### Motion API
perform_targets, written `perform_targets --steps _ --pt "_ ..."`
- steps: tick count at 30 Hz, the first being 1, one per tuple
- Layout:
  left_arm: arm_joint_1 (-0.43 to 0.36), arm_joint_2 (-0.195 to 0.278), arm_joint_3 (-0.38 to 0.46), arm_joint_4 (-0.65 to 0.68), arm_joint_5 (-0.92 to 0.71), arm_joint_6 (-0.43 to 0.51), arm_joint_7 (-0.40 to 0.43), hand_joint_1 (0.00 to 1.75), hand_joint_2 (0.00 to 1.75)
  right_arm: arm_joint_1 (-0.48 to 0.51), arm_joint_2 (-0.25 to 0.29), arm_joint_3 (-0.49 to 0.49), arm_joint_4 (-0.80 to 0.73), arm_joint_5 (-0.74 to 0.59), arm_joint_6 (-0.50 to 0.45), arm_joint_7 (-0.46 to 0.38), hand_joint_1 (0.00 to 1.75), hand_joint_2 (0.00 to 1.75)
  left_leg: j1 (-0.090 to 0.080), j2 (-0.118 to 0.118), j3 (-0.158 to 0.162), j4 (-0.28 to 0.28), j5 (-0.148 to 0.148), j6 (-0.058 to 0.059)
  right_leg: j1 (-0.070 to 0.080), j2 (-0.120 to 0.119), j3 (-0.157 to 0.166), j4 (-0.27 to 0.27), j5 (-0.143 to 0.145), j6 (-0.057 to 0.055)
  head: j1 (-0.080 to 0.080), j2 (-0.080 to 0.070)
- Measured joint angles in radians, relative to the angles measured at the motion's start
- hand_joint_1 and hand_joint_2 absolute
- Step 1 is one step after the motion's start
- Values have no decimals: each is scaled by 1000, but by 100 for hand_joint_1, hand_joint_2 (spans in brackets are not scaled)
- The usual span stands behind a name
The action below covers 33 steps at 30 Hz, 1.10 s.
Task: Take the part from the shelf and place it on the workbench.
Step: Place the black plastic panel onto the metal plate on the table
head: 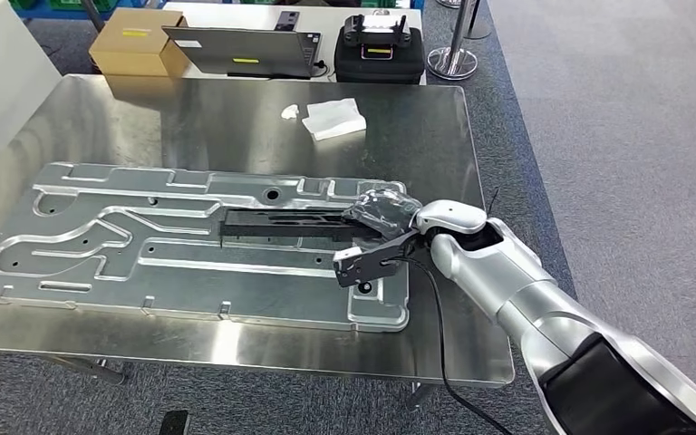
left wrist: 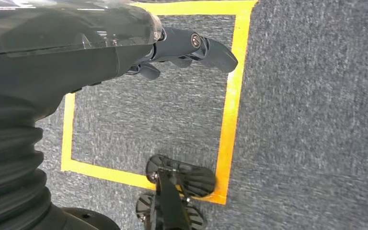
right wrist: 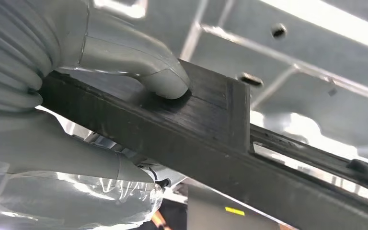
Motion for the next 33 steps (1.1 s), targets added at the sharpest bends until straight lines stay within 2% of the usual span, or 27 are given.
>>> perform_targets --steps 10,20,33 --pt "-1 0 -4 0 -57 -7 -13 0 175 18 -43 13 -42 2 6 5 175 175 0 0 1 0 0 0 0 0 0 0 0 0 0 0" --pt "0 0 -7 0 -71 -8 41 0 175 37 -82 33 -110 1 31 33 175 175 0 0 1 0 0 0 0 0 0 1 0 0 0 0" --pt "1 0 -1 0 -48 -13 31 0 175 39 -94 35 -103 -24 15 41 175 175 0 0 1 0 0 0 0 0 0 1 0 0 0 0"
